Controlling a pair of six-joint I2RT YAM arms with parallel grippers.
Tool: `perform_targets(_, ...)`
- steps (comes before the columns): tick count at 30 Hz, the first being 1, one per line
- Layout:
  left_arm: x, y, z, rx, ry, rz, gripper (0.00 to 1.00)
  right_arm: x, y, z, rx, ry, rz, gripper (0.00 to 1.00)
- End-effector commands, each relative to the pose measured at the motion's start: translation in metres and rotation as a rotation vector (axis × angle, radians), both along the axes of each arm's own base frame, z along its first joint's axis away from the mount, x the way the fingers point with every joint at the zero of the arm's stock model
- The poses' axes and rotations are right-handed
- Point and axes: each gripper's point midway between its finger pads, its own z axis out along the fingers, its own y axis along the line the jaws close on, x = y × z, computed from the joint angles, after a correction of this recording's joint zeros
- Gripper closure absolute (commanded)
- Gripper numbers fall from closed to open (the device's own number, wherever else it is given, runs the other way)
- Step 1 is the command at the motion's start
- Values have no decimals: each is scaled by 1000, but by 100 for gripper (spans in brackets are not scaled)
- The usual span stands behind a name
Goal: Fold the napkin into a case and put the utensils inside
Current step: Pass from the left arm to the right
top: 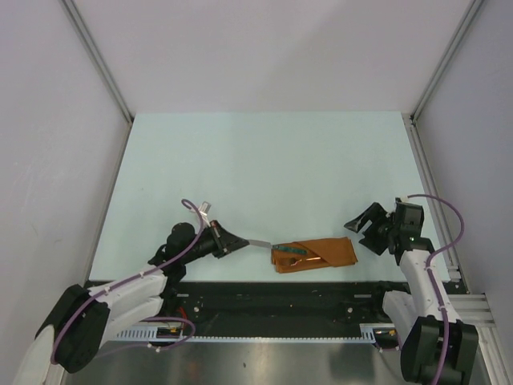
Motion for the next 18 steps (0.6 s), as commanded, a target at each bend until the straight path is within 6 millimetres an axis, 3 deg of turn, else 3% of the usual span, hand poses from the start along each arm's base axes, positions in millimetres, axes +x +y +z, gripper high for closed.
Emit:
perform_targets(1,-2,-7,18,-42,-63,-42,100,10,10,14,-35,-78,74,20)
perform_targets(3,-1,-4,14,4,-49,-36,100,18,7,27,-120,-99,77,18)
perform_targets(4,3,-3,27,1,-100,-30,100,16,18,31,-168,-99,138,17)
perform_targets(5,4,-1,30,10,-106,-23,100,23,21,48,-208,-135,145,15)
perform_targets(6,4,2,29,21,-101,-12,100,28,14,54,-269,-139,117,14)
perform_targets(7,5,4,45,-5,-150,7,100,27,20,59,-279,-137,129,14)
perform_targets(9,5,7,54,-23,-181,25,100,37,25,83,-260,-176,79,8)
perform_targets(14,4,11,78,-73,-276,44,100,40,105,108,-92,-151,154,0)
perform_targets(18,11,19,93,-91,-351,110,100,37,148,126,23,-63,-9,0)
